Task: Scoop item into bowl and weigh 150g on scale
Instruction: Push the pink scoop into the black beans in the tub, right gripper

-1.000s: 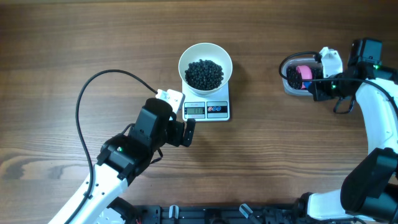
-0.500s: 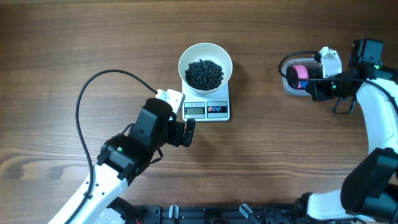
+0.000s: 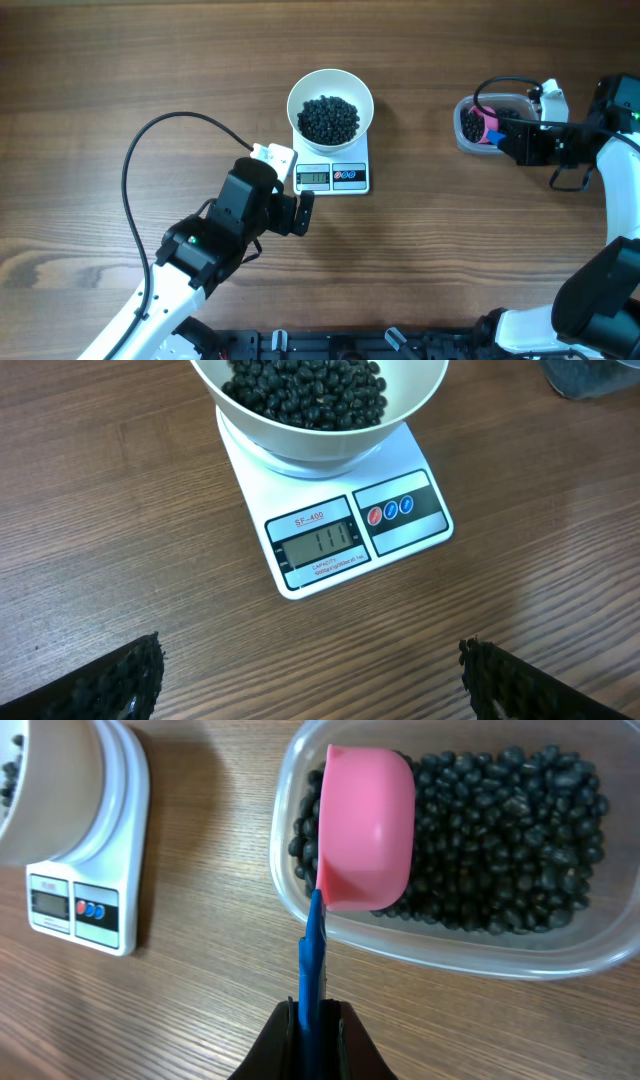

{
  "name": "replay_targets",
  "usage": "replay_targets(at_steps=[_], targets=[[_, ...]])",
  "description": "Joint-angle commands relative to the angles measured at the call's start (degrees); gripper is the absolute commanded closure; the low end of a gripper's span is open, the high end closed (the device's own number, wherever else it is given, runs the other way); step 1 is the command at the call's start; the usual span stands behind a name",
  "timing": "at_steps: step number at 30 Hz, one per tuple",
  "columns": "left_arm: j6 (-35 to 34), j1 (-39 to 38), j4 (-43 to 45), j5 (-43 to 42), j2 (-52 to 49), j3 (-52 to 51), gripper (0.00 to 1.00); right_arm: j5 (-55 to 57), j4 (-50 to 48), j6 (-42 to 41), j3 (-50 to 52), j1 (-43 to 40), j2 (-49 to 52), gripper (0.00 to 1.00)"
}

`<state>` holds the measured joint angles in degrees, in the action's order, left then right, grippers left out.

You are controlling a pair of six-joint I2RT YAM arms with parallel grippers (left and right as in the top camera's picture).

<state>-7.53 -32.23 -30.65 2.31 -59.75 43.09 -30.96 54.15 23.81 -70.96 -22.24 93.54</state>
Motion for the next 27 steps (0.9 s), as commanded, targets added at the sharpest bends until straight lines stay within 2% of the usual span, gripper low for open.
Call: replay_targets(at_steps=[1, 16, 27], targets=[[1.11, 0.26, -0.02, 0.76, -0.07, -0.13, 0.0, -4.72, 0.13, -0.26, 0.11, 0.02, 0.66, 0.96], [1.11, 0.26, 0.0, 0.76, -0.07, -0.13, 0.0, -2.14, -0.13, -2.49, 0.11, -0.72, 0.74, 0.96], [1.11, 0.26, 0.0, 0.76, -0.07, -0.13, 0.0, -5.38, -0.55, -6.29, 0.11, -5.38, 0.76, 0.96]])
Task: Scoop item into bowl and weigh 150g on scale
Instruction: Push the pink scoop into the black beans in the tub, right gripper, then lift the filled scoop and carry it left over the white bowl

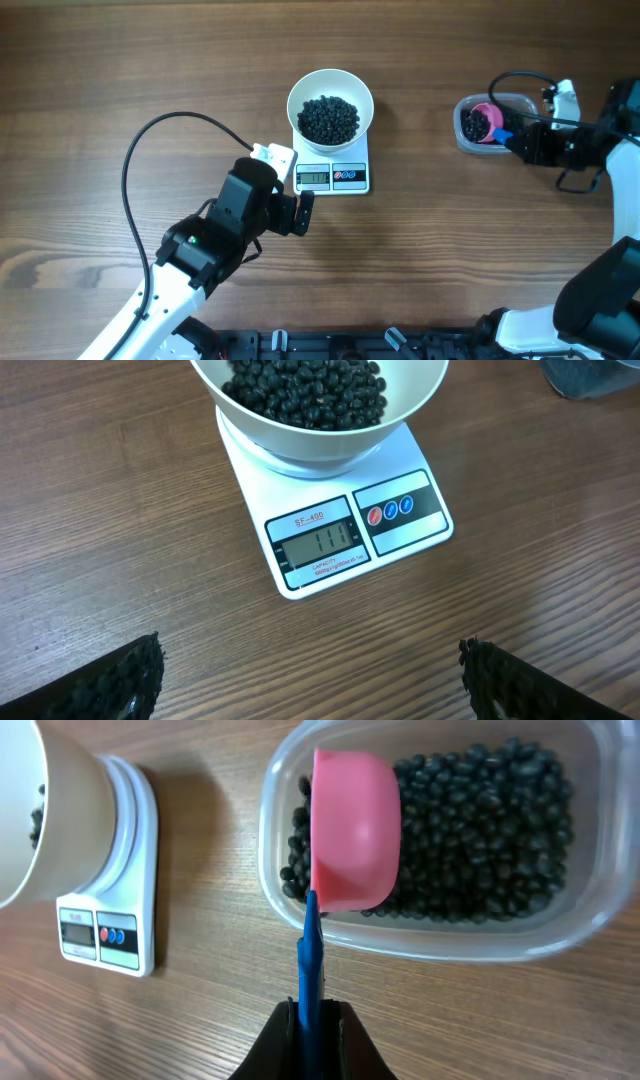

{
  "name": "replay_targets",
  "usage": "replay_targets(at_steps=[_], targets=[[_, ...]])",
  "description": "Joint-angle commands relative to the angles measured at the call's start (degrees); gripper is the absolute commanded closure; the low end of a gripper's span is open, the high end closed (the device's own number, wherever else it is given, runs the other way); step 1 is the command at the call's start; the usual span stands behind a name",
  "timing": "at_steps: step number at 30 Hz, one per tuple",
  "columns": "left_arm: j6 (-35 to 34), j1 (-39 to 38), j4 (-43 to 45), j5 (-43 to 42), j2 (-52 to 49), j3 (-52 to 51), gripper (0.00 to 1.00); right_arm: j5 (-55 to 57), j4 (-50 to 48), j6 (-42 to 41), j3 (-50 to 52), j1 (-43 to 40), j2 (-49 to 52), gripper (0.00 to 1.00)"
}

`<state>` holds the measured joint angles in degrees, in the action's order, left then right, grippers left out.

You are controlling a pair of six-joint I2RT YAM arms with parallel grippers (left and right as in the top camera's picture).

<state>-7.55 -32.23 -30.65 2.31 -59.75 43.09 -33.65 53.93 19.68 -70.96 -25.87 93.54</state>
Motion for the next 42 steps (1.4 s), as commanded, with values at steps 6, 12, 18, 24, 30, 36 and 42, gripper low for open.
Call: replay_targets(at_steps=[6, 12, 18, 24, 30, 36, 42], targets=[[1.14, 0.26, 0.0, 0.76, -0.07, -0.13, 0.0, -6.69, -0.28, -3.89, 0.11, -4.7, 0.76, 0.96], [1.14, 0.26, 0.0, 0.76, -0.07, -0.13, 0.0, -11.87, 0.02, -11.21, 0.11, -6.99, 0.76, 0.96], [1.14, 0.26, 0.0, 0.76, -0.07, -0.13, 0.0, -18.64, 0.13, -11.3, 0.11, -8.66, 0.76, 0.96], [1.14, 0.26, 0.0, 0.76, -0.07, -0.13, 0.0, -26.32, 0.31, -12.63, 0.11, -9.09, 0.76, 0.96], [1.14, 0.26, 0.0, 0.76, -0.07, -0.13, 0.0, -35.85, 0.42, -15.82, 0.11, -8.57, 0.76, 0.96], [1.14, 0.26, 0.0, 0.76, -0.07, -0.13, 0.0, -38.91, 0.52, -16.9, 0.11, -3.78, 0.76, 0.96], [1.14, 0.26, 0.0, 0.76, -0.07, -0.13, 0.0, -38.91, -0.83, -16.94, 0.11, 4.22, 0.76, 0.96]])
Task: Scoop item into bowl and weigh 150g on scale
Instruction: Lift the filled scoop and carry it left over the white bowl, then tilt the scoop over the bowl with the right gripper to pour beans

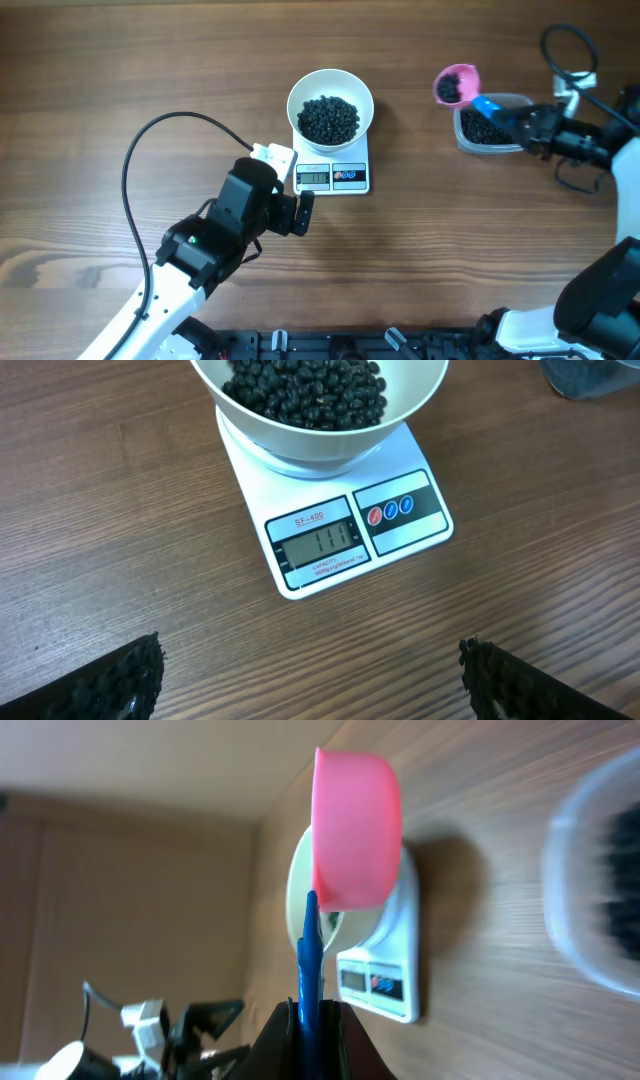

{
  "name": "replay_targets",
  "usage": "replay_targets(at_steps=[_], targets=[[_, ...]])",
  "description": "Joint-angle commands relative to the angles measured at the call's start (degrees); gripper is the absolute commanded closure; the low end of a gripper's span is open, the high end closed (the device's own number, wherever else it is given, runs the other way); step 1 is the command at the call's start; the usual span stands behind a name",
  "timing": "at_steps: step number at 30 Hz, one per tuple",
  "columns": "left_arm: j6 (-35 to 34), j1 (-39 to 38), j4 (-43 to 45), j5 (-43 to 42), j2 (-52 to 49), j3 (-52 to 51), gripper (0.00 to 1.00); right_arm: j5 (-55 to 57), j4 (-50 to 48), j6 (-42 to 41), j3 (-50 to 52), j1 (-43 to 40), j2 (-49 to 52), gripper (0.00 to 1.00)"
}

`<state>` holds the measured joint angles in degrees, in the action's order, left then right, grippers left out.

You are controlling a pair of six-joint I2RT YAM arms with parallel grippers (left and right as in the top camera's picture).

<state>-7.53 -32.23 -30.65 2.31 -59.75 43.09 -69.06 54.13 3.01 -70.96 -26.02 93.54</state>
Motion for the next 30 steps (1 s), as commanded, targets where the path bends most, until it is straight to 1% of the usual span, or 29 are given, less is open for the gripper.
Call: replay_targets(at_steps=[1, 4, 8, 12, 21, 23, 28, 30], targets=[[1.11, 0.26, 0.0, 0.76, -0.07, -0.13, 0.0, -3.5, -1.64, -0.28, 0.11, 5.97, 0.76, 0.96], [1.11, 0.26, 0.0, 0.76, -0.07, -0.13, 0.0, -3.48, -4.35, -0.5, 0.11, 10.29, 0.76, 0.96], [1.11, 0.26, 0.0, 0.76, -0.07, -0.13, 0.0, -3.34, -10.86, -2.25, 0.11, 16.22, 0.76, 0.96], [1.11, 0.26, 0.0, 0.74, -0.07, -0.13, 0.0, 0.85, -16.39, -3.52, 0.11, 21.38, 0.76, 0.96], [1.11, 0.26, 0.0, 0.76, -0.07, -0.13, 0.0, 18.91, -25.05, -2.97, 0.11, 31.67, 0.76, 0.96], [1.11, 0.26, 0.0, 0.76, -0.07, -0.13, 0.0, 22.4, -26.12, -1.81, 0.11, 33.44, 0.76, 0.96], [1.11, 0.26, -0.02, 0.76, -0.07, -0.13, 0.0, 30.51, -26.8, 6.23, 0.11, 38.18, 0.76, 0.96], [1.11, 0.26, 0.0, 0.76, -0.07, -0.13, 0.0, 33.92, -26.84, 7.63, 0.11, 39.52, 0.76, 0.96]])
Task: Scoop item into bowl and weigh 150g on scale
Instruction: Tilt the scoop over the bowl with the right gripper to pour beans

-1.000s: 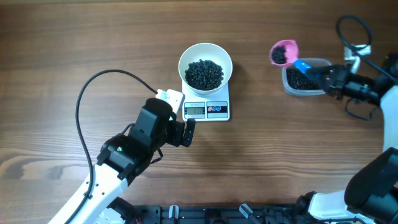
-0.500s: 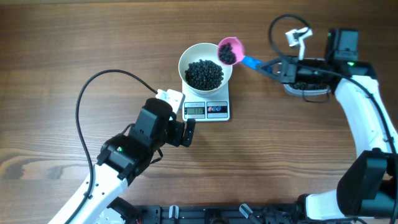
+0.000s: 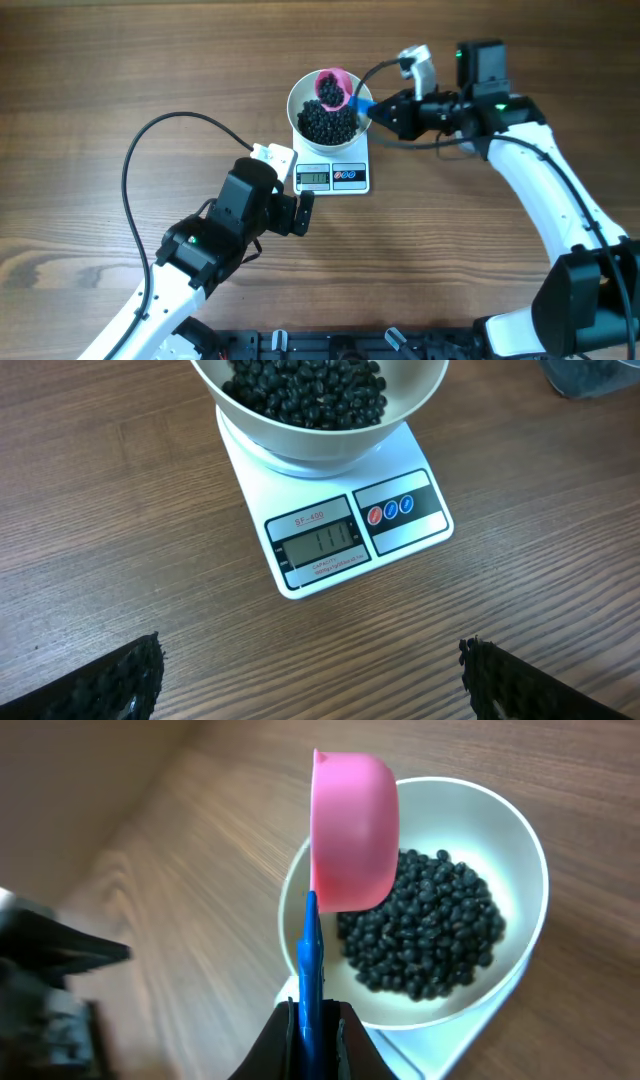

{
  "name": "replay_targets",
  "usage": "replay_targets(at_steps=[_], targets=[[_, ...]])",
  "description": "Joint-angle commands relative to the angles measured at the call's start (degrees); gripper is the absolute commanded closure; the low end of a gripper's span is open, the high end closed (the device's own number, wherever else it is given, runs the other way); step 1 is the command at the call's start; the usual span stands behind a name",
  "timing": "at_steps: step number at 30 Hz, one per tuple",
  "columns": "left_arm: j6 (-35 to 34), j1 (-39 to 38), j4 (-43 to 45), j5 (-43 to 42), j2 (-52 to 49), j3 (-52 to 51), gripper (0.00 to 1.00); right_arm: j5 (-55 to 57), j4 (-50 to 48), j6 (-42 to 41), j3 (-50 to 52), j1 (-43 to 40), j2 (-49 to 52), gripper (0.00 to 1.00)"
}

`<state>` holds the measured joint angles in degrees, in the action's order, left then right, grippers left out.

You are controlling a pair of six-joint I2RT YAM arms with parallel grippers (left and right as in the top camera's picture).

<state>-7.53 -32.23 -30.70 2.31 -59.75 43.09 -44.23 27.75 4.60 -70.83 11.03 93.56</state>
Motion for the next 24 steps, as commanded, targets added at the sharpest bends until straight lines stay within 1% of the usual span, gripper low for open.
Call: replay_targets(at_steps=[1, 4, 10, 16, 24], targets=[[1.11, 0.26, 0.04, 0.76, -0.07, -0.13, 0.0, 10.51, -0.52, 6.14, -0.02, 2.99, 0.74, 0.96], [1.11, 0.26, 0.04, 0.76, -0.07, -0.13, 0.0, 14.19, -1.18, 6.25, -0.02, 4.28, 0.74, 0.96], [1.11, 0.26, 0.04, 0.76, -0.07, -0.13, 0.0, 14.69, -1.38, 7.87, -0.02, 4.46, 0.74, 0.96], [1.11, 0.26, 0.04, 0.76, -0.07, -0.13, 0.0, 14.69, -1.42, 14.45, -0.02, 4.83, 0.74, 0.96], [1.11, 0.26, 0.04, 0.76, -0.07, -0.13, 0.0, 14.64, -1.51, 14.69, -0.02, 4.83, 0.74, 0.96]])
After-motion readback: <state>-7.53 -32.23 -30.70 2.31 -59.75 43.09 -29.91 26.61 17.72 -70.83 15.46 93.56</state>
